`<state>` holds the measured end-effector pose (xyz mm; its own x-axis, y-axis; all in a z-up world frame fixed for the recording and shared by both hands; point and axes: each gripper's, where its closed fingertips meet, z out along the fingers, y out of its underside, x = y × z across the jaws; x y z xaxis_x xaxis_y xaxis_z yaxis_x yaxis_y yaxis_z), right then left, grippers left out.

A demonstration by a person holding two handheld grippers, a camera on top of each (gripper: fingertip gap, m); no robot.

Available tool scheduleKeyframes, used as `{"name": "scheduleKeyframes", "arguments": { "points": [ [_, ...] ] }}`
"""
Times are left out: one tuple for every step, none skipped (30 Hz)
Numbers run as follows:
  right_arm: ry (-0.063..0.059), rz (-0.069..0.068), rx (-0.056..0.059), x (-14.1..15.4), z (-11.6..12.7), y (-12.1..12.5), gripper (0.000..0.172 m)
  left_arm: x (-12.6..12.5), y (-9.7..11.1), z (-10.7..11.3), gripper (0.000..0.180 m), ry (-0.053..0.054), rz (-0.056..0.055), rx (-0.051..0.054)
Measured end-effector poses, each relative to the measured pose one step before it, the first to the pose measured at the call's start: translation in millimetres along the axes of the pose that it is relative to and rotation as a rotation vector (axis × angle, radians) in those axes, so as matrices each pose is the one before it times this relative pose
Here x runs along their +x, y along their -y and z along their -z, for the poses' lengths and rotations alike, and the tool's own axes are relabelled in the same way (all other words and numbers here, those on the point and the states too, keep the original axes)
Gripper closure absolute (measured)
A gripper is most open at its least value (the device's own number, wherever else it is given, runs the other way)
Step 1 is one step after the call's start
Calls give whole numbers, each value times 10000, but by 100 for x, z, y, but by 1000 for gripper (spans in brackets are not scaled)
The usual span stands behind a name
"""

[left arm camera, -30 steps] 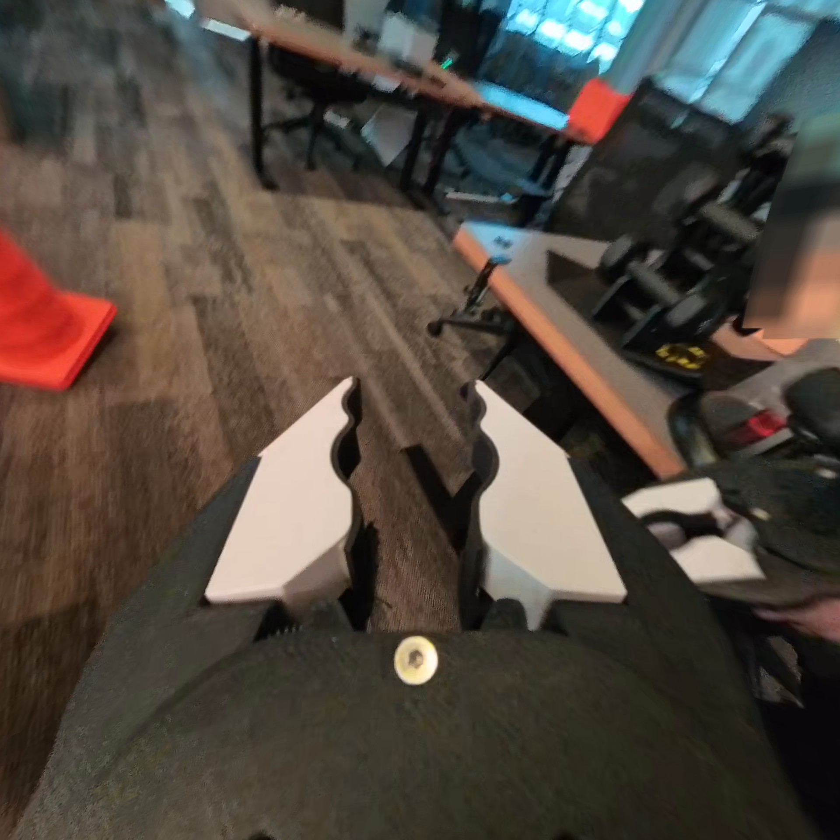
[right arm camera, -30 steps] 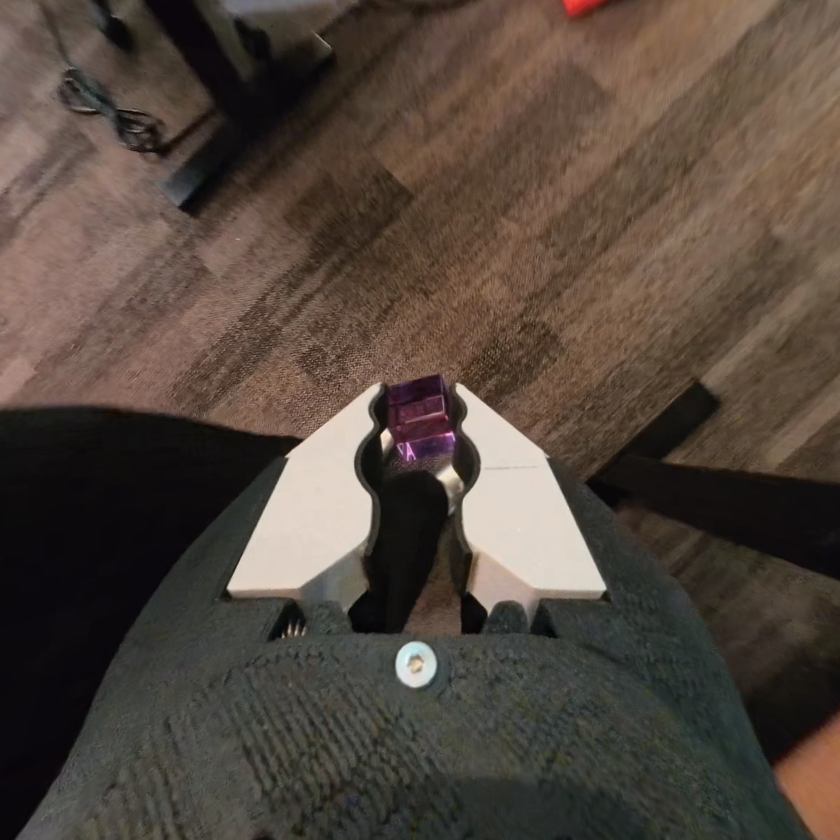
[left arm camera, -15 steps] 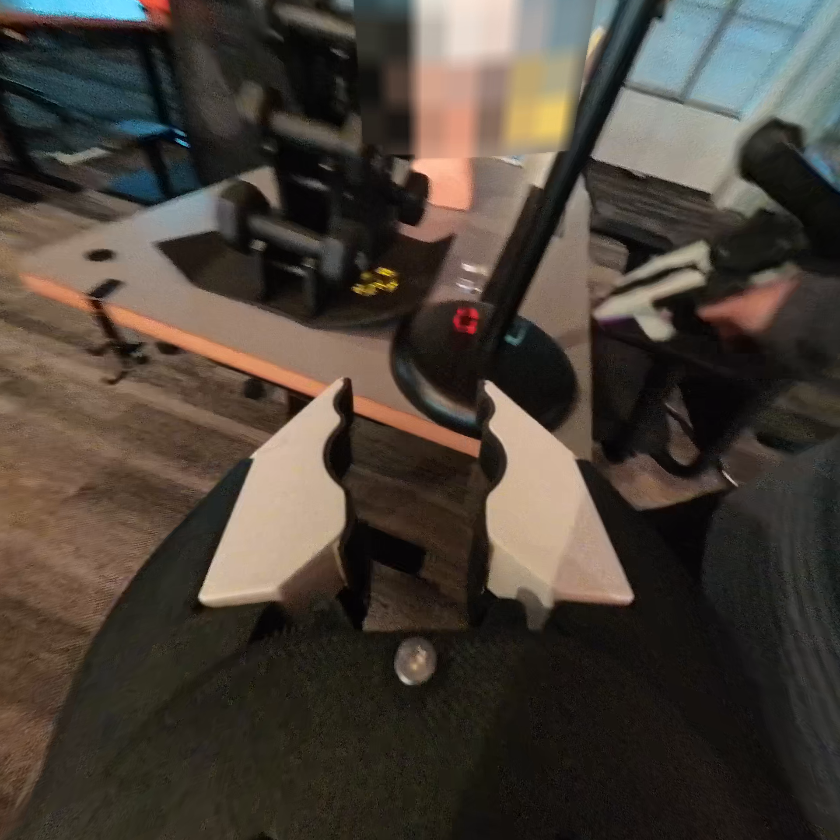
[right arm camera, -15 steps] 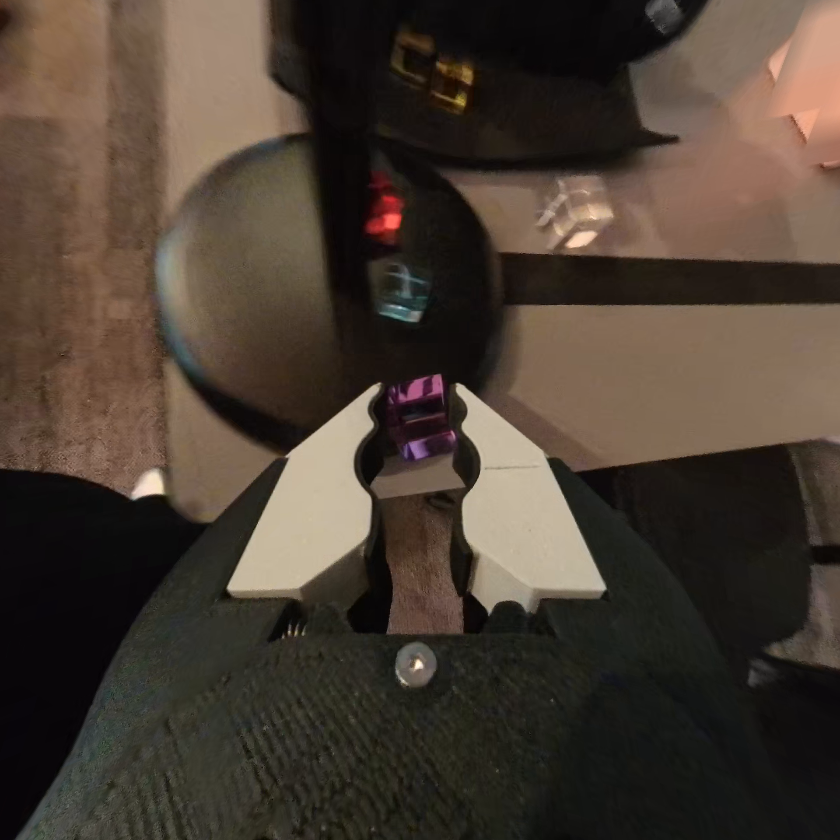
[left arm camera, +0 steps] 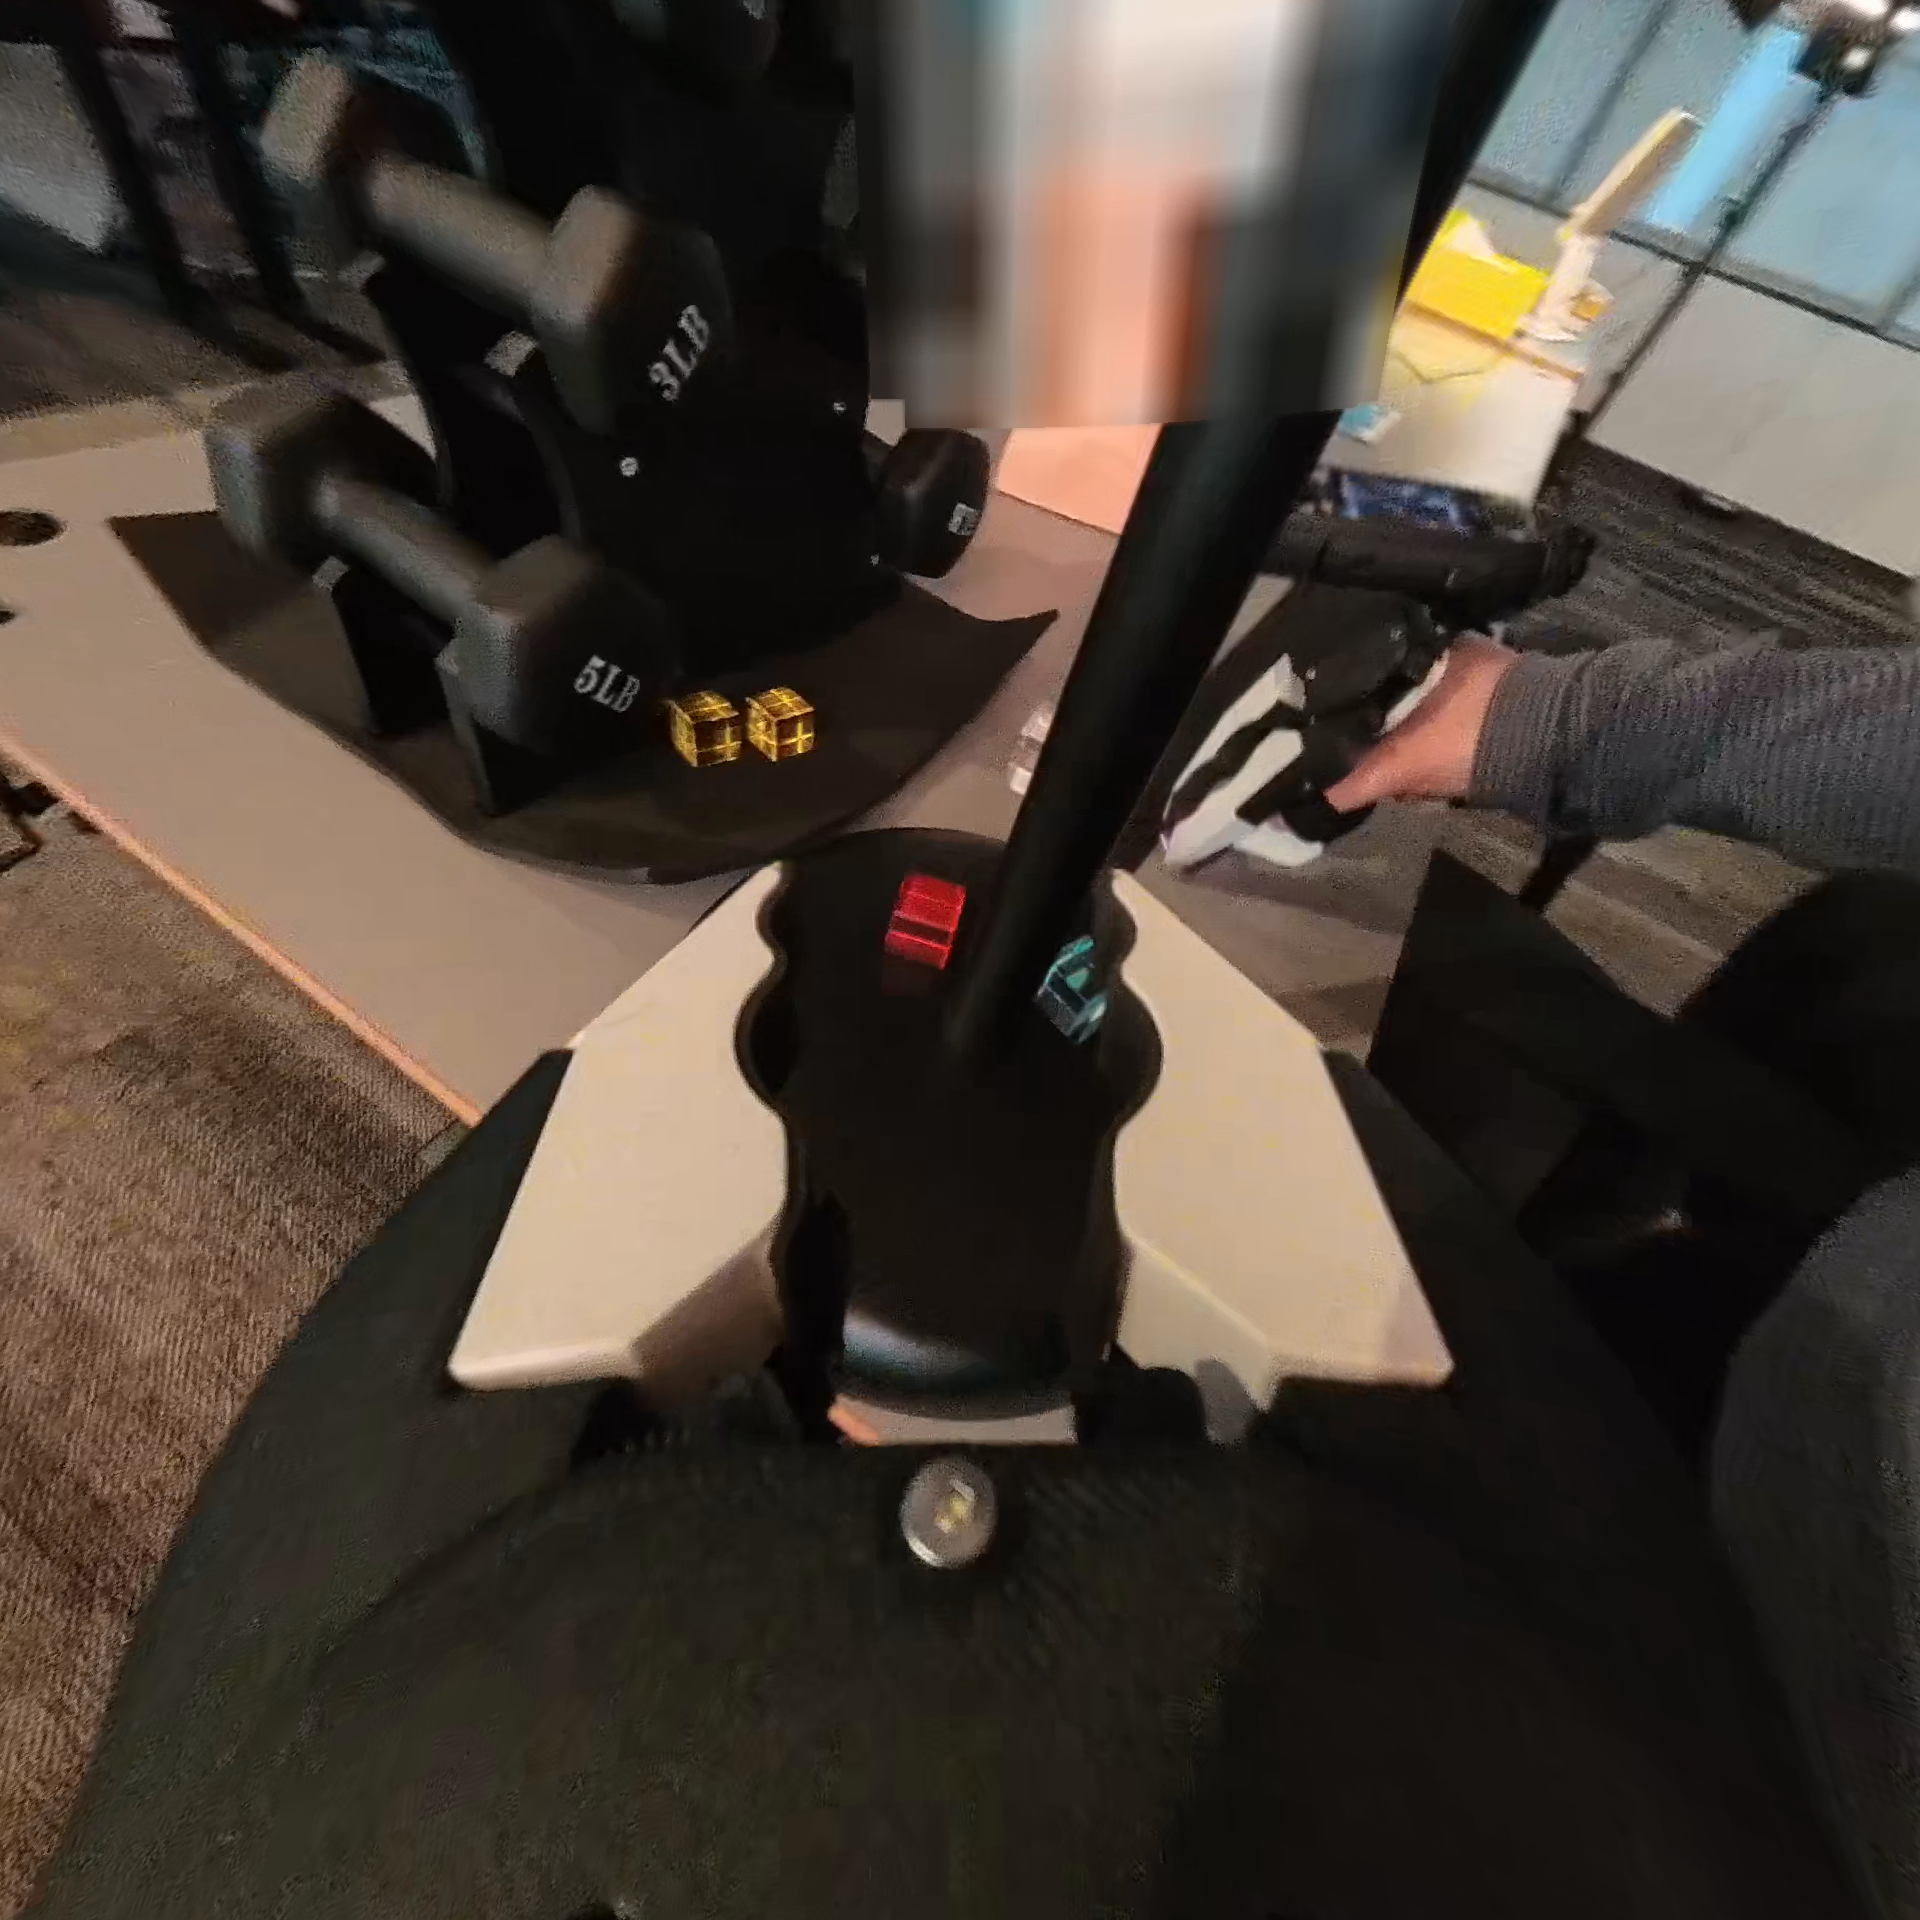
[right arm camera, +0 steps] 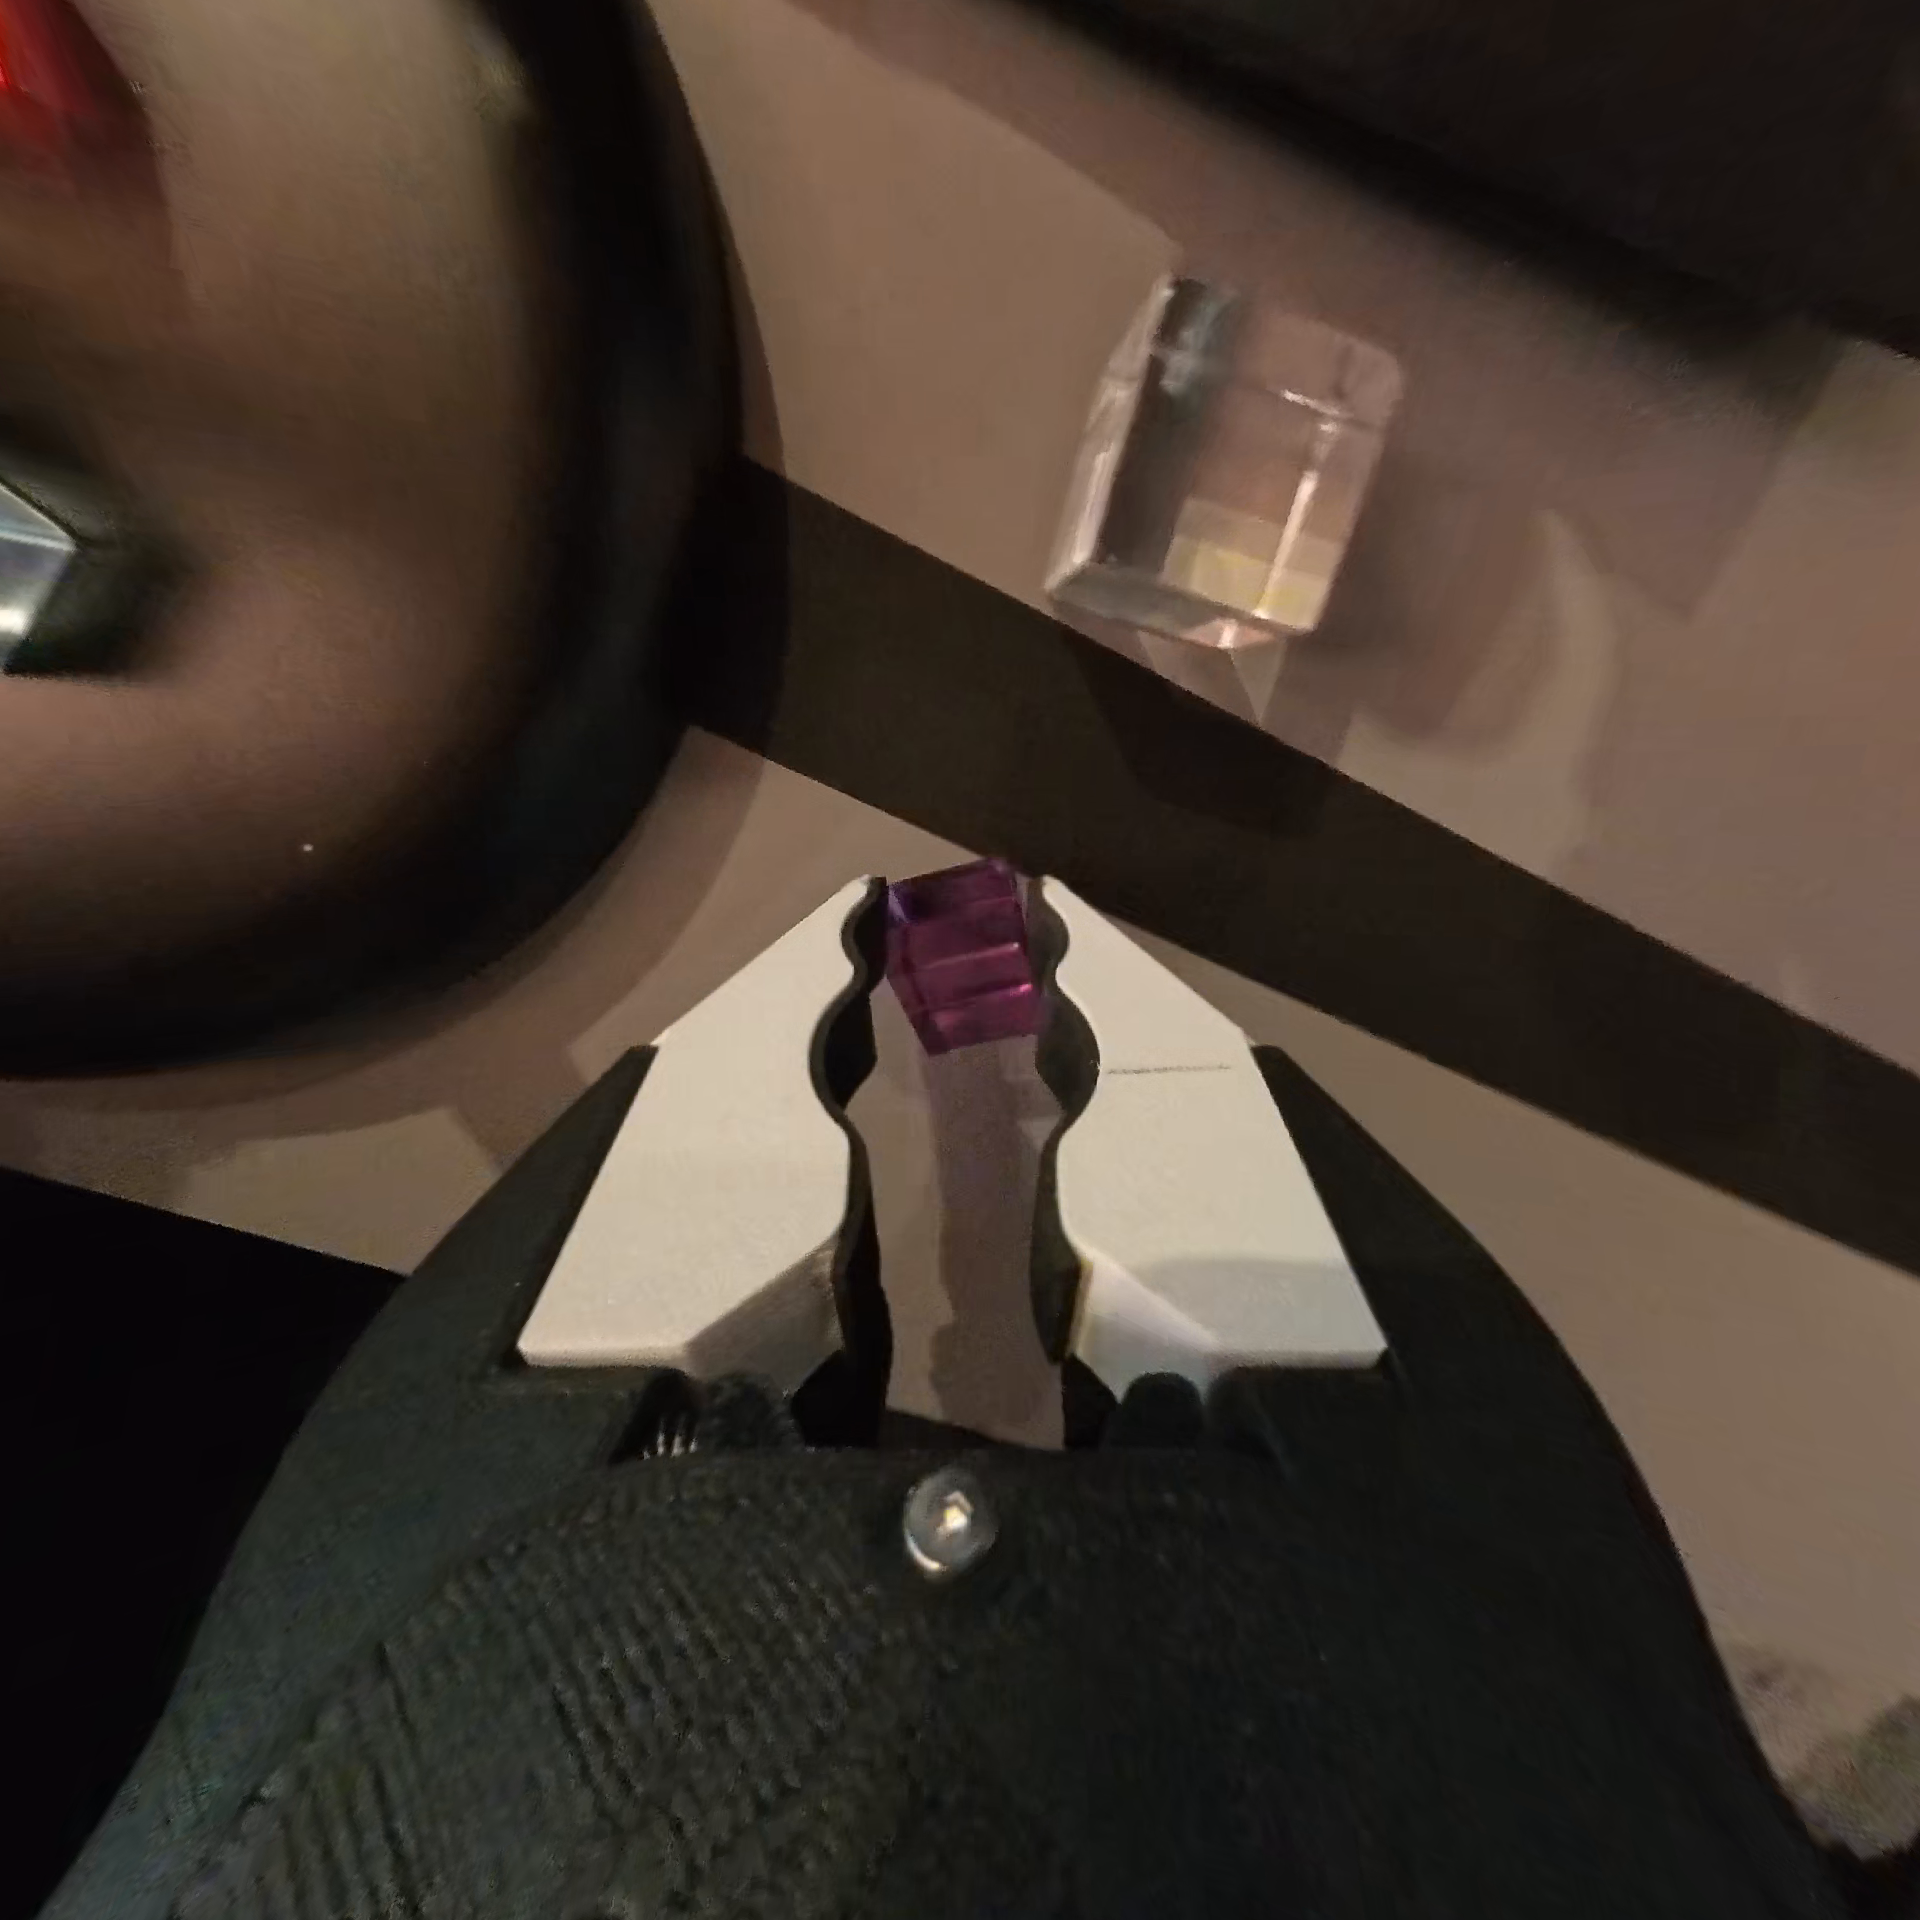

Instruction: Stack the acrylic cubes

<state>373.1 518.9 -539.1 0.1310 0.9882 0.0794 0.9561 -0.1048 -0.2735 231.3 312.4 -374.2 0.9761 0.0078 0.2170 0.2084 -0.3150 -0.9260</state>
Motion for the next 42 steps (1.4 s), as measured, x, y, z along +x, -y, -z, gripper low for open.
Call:
{"name": "scheduleKeyframes", "arguments": {
  "points": [
    [182, 261, -162, -199, -578, -205, 147, 244, -34, -2, 124, 270, 169, 45],
    [167, 227, -117, -247, -474, -243, 146, 267, -150, 145, 124, 243, 159, -1],
    [119, 93, 70, -185, -176, -33, 137, 253, -219, 272, 124, 236, 108, -35],
    [-50, -136, 391, 127, 401, 432, 124, 192, -261, 379, 123, 241, 28, -36],
    [-158, -267, 586, 352, 851, 731, 115, 91, -302, 447, 123, 253, -23, -71],
    [-152, -316, 900, 421, 1189, 1241, 112, -37, -304, 489, 122, 268, -47, -108],
    [-79, -355, 1011, 407, 1223, 1550, 112, -60, -264, 493, 121, 228, -21, -96],
    [88, -333, 916, 148, 1016, 1590, 112, -24, -244, 445, 121, 160, 53, -73],
    [346, -203, 805, -400, 678, 1578, 112, -1, -215, 352, 121, 113, 118, -55],
    [765, 34, 620, -1298, 296, 1374, 111, 29, -223, 239, 120, 80, 128, -58],
    [1177, 294, 316, -2187, -118, 849, 108, 18, -236, 159, 119, 94, 95, -52],
    [1467, 473, -31, -2756, -460, 206, 106, -1, -175, 123, 119, 126, 66, -19],
    [1361, 563, -277, -2660, -734, -310, 105, 93, -103, 106, 119, 102, 62, 24],
    [803, 648, -425, -1829, -951, -638, 105, 202, -56, 96, 119, 50, 60, 40],
    [201, 741, -519, -890, -935, -798, 105, 280, -64, 111, 119, 19, 21, 33],
    [-342, 688, -455, 28, -603, -671, 105, 277, -96, 146, 119, 31, -45, 11],
    [-748, 411, -181, 861, -82, -321, 106, 203, -156, 201, 119, 68, -92, -22],
    [-959, -42, 159, 1611, 390, -16, 108, 130, -177, 274, 119, 94, -93, -33],
    [-1071, -553, 275, 2324, 632, -78, 111, 63, -176, 353, 120, 116, -39, -5],
    [-1198, -903, 32, 3022, 530, -509, 111, 67, -158, 367, 120, 92, 42, 33],
    [-1171, -809, -416, 3233, 116, -1056, 109, 108, -208, 344, 120, 32, 93, 34],
    [-626, -538, -674, 2404, -484, -1227, 95, 105, -302, 273, 120, 14, 95, -17],
    [-137, -431, -767, 1432, -910, -1191, 85, 60, -385, 206, 120, 33, 59, -68],
    [139, -256, -823, 700, -1047, -1091, 80, 56, -387, 177, 120, 36, 32, -76],
    [95, -14, -721, 432, -953, -839, 79, 75, -298, 143, 119, 24, 25, -46],
    [-123, 213, -541, 458, -739, -544, 86, 103, -217, 123, 119, 9, 22, -30],
    [-243, 323, -347, 424, -512, -249, 96, 100, -170, 75, 119, 6, 11, -39],
    [-101, 319, -58, 61, -227, 120, 101, 89, -105, 43, 119, 6, -8, -46],
    [-133, 221, 141, 63, -4, 320, 125, 92, -34, -12, 119, 12, -23, -55],
    [-263, 209, 230, 262, 194, 341, 143, -104, 10, -40, 119, 134, -1, -126],
    [60, 173, 416, -190, 539, 527, 169, -481, 4, -42, 119, 377, 54, -298],
    [2, -120, 539, -138, 800, 736, 172, -435, 130, -53, 117, 313, 0, -315],
    [43, -63, 390, -211, 844, 529, 172, -298, 271, -79, 114, 197, -22, -254],
    [-14, -22, 214, -123, 691, 221, 172, -353, 315, -115, 112, 201, 0, -196],
    [-3, -60, 140, -72, 447, 56, 172, -203, 394, -130, 110, 86, -4, -91],
    [69, -142, 68, -70, 186, -39, 172, -83, 462, -127, 109, -2, 13, 21],
    [209, -184, -19, -174, -119, -57, 166, -8, 471, -118, 109, -50, 23, 94],
    [322, -203, -117, -280, -376, -62, 147, -11, 375, -128, 109, -57, 35, 88],
    [259, -267, -216, -150, -519, -57, 129, -25, 226, -142, 108, -49, 47, 34],
    [219, -380, -186, -74, -562, 98, 112, -52, 105, -149, 108, -15, 53, -19],
    [156, -532, 9, -3, -488, 443, 105, -17, 14, -171, 108, -15, 62, -63],
    [67, -630, 208, 82, -379, 706, 101, 83, 9, -202, 107, -56, 69, -74]
  ]
}}
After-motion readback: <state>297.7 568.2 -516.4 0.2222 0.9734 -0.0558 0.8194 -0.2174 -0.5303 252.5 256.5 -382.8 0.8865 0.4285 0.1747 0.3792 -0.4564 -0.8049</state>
